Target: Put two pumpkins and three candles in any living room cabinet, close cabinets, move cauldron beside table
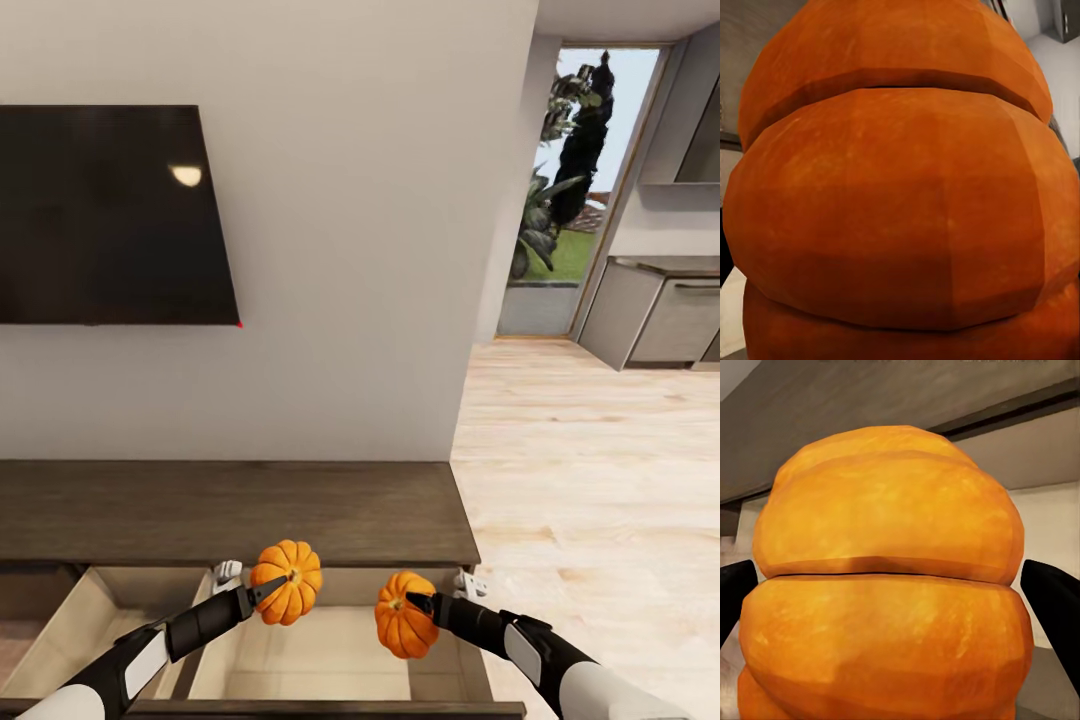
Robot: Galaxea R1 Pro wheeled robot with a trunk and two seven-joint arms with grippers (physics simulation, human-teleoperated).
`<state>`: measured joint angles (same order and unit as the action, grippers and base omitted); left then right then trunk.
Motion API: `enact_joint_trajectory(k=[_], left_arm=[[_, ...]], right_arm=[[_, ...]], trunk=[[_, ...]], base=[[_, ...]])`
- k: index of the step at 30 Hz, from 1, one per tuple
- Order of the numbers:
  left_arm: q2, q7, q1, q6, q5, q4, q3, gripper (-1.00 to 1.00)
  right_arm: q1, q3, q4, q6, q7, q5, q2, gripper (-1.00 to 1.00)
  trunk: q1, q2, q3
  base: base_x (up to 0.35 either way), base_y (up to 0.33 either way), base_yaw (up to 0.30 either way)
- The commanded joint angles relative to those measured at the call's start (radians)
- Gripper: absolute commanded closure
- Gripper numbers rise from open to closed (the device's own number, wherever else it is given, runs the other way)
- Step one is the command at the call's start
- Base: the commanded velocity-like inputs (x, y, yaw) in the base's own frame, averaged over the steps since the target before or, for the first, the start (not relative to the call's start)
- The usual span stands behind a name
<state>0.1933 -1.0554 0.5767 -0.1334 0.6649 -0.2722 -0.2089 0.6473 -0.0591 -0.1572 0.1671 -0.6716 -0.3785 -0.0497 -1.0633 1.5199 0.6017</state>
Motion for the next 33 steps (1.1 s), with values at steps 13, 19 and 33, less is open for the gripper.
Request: enact_joint_trajectory(k=[13,19,33], left_arm=[[0.001,0.0,0.0,0.0,0.003,0.003,0.002,1.0],[0.001,0.0,0.0,0.0,0.004,0.004,0.002,1.0],[0.001,0.0,0.0,0.0,0.004,0.005,0.002,1.0]], right_arm=[[0.0,0.001,-0.002,-0.01,0.001,0.002,0.002,1.0],[0.0,-0.003,-0.002,-0.001,0.006,0.002,0.005,1.0],[0.0,0.0,-0.002,-0.006,0.0,0.001,0.002,1.0]], trunk=[[-0.05,0.091,0.041],[-0.073,0.133,0.06],[-0.127,0.231,0.103]], base=[[0.0,0.0,0.0],[0.0,0.0,0.0],[0.0,0.0,0.0]])
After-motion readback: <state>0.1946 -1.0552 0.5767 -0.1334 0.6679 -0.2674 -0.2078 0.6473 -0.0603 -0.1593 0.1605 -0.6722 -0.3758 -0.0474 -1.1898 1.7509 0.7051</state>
